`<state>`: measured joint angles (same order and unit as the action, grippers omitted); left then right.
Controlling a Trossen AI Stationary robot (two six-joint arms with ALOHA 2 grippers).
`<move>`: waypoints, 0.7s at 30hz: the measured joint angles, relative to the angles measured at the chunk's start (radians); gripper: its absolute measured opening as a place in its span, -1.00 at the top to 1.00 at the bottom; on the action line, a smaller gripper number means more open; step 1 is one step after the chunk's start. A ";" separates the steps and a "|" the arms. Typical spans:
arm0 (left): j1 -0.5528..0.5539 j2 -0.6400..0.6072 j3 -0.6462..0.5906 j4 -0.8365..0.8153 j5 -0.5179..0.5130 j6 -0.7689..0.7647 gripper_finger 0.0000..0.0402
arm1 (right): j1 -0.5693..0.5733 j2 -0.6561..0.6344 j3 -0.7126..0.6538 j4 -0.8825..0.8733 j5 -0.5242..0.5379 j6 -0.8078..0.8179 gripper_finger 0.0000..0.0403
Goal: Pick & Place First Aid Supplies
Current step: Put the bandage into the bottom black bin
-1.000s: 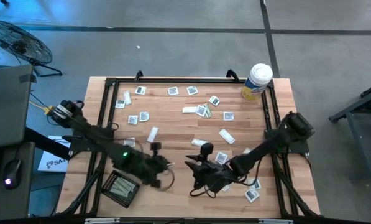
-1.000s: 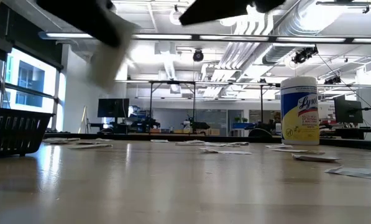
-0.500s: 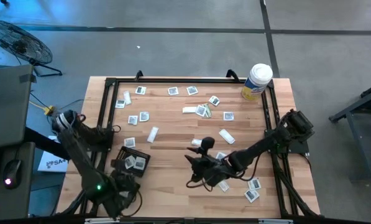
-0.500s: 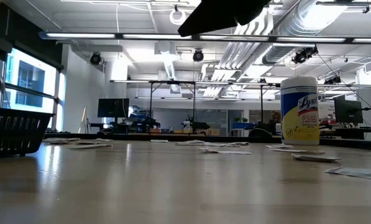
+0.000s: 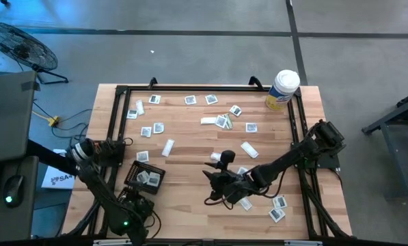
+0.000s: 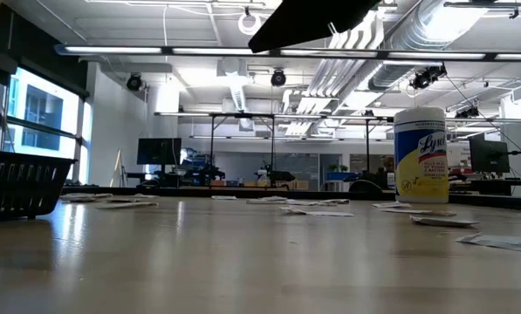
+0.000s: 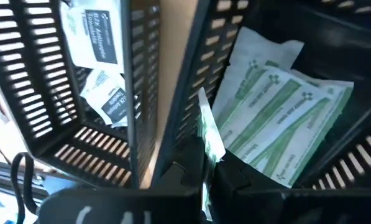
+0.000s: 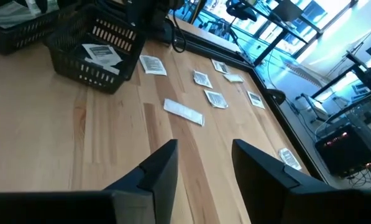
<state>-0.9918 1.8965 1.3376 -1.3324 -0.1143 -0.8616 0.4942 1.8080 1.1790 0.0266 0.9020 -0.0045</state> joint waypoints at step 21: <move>0.044 -0.010 0.264 -0.139 0.069 0.000 0.75 | -0.038 -0.055 0.000 -0.259 -0.191 0.150 0.30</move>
<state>-0.9478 1.8870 1.6019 -1.4715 -0.0450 -0.8612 0.4564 1.7527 1.1790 -0.2321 0.7113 0.1453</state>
